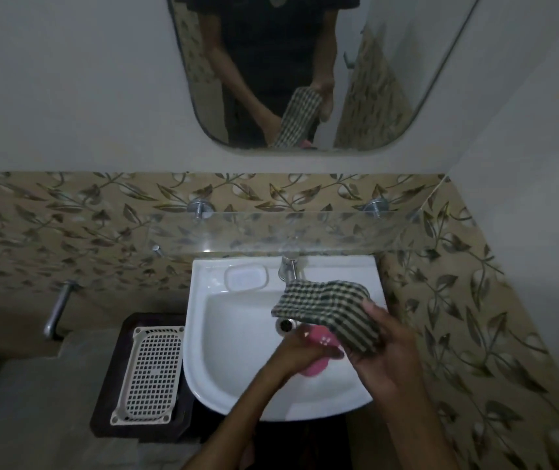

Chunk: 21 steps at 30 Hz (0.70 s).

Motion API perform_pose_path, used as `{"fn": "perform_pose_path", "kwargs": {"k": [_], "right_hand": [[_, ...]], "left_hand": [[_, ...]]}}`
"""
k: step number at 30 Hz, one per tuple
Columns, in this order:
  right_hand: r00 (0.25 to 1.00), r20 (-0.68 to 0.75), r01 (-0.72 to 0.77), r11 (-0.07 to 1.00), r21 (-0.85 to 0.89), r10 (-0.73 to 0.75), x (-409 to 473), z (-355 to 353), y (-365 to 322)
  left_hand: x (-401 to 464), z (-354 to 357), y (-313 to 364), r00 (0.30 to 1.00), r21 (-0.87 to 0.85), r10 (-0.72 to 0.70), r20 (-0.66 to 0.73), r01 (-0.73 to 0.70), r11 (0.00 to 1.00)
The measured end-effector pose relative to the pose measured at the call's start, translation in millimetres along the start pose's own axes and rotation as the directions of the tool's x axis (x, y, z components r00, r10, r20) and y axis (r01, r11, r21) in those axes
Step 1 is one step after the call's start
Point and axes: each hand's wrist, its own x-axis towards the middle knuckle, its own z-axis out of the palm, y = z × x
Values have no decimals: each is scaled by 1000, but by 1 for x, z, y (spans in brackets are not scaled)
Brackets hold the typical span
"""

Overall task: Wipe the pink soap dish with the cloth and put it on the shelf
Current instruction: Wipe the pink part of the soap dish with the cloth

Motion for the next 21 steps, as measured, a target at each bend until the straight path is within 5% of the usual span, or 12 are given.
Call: {"fn": "perform_pose_path", "kwargs": {"k": [4,10,14,18,21], "right_hand": [[988,-153,-23,952,-305,-25,-8,-28,8],[958,-201,36,779,-626,-206,-2,-38,14],[915,-68,119,427,-897,-398,-6,-15,7],[670,392,434,-97,-896,-630,-15,39,-6],[759,457,417,-193,-888,-464,-1,81,-4]], "left_hand": [[-13,-33,35,956,-70,132,-263,-156,985],[-21,-43,63,894,-236,205,-399,-316,919],[-26,-43,74,868,-299,193,-457,-354,886],[-32,-38,77,814,-46,332,-477,-401,915],[-42,-32,76,805,34,401,-438,-431,902]]}}
